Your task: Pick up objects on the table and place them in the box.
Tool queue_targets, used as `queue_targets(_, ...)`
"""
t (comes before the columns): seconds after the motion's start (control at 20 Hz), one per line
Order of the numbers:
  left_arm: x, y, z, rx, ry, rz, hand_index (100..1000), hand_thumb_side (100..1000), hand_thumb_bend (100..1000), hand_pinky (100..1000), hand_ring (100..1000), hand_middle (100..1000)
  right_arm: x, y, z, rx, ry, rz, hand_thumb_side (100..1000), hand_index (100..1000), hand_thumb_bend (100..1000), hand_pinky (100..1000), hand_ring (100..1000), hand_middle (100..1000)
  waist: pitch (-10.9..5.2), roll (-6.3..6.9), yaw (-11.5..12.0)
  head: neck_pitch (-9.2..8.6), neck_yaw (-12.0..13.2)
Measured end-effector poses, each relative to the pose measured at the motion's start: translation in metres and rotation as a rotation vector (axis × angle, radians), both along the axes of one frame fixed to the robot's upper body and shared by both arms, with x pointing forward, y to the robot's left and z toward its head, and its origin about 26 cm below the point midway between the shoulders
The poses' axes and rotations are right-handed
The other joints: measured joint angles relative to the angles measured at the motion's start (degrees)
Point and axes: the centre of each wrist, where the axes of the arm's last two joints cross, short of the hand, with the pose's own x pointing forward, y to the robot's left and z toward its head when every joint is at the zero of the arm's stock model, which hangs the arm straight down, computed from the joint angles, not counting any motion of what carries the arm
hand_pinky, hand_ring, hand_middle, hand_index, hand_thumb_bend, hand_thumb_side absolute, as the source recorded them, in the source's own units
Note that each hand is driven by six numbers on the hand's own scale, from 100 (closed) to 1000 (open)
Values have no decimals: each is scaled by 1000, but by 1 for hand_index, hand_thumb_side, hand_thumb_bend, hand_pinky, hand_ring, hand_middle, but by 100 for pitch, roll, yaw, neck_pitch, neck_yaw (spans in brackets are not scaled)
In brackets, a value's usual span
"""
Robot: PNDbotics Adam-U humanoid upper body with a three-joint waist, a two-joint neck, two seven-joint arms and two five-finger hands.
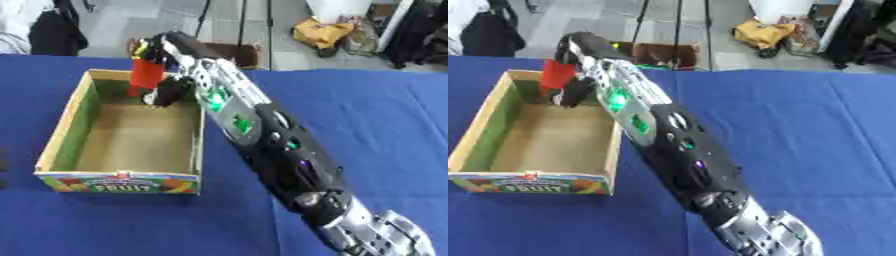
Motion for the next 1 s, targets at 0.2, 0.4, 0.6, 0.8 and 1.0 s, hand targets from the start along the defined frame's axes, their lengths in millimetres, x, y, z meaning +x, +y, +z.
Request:
queue_targets(0.2, 1, 1, 2, -67, -31, 43, 720, 1000, 100, 466, 568, 552, 3, 7, -19, 22, 41, -17, 100, 303, 100, 543, 675, 293, 36, -4, 33, -34, -39)
queue_targets(0.4, 1, 0, 2, -77, -43, 40, 712, 1000, 100, 464, 561, 544, 6, 12, -33, 31, 80, -30, 100, 306, 100, 544, 676, 297, 68, -35, 61, -35, -83)
queue_targets(0.6, 1, -1, 5, -119, -93, 35, 705, 1000, 100, 469, 552, 537, 10, 13, -42, 24, 111, -37, 100, 327, 100, 555, 692, 326, 75, -41, 77, -32, -154)
queue_targets(0.8, 2, -2, 7, -189, -162, 26, 702, 998, 100, 470, 549, 534, 10, 14, -45, 4, 130, -14, 100, 494, 100, 607, 781, 510, 75, -41, 77, -26, -192)
queue_targets(1.0, 2, -3, 6, -220, -185, 17, 703, 997, 100, 470, 550, 534, 9, 16, -46, -38, 167, 45, 280, 712, 358, 714, 886, 730, 75, -41, 65, -24, -192)
